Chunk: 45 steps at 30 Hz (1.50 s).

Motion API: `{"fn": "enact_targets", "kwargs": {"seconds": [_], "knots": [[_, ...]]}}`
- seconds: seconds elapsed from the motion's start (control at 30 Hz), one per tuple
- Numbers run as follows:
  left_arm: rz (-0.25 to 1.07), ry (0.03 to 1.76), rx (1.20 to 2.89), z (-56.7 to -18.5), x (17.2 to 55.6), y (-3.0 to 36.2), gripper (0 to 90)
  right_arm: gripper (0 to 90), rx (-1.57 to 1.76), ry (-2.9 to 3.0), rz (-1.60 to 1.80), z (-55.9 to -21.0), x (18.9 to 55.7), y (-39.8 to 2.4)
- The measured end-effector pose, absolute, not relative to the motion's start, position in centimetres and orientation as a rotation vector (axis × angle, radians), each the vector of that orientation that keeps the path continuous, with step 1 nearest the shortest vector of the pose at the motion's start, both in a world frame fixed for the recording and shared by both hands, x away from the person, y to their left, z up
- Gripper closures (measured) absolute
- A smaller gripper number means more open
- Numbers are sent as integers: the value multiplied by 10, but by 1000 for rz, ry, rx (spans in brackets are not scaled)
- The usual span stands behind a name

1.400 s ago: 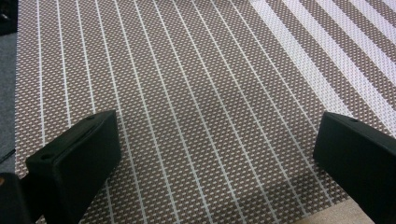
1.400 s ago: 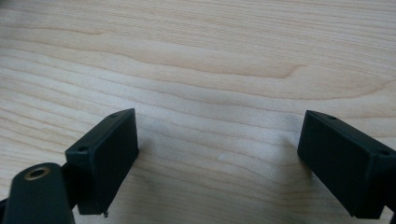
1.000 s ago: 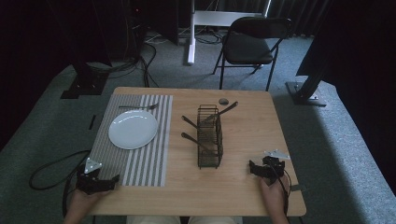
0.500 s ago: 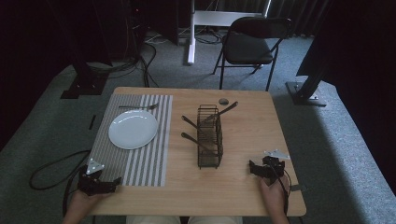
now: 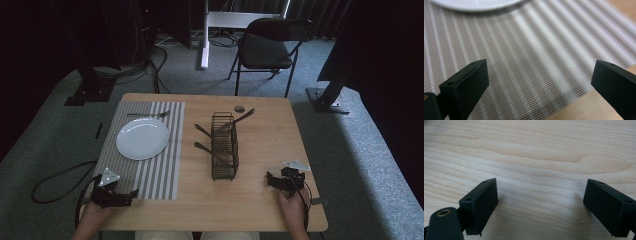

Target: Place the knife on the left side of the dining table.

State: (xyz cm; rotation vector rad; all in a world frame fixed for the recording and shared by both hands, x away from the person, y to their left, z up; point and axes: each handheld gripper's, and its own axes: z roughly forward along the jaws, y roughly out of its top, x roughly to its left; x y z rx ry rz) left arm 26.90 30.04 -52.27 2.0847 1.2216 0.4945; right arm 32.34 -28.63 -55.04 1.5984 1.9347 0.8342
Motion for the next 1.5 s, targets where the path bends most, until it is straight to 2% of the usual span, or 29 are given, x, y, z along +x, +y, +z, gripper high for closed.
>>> {"fn": "enact_targets", "kwargs": {"seconds": [0.5,1.5], "knots": [[493,981,2034,-475,275,245,39,115,1599,1934,834,-550,324,-286],[432,736,1980,-433,310,158,74,115,1598,1933,833,-550,324,-286]]}}
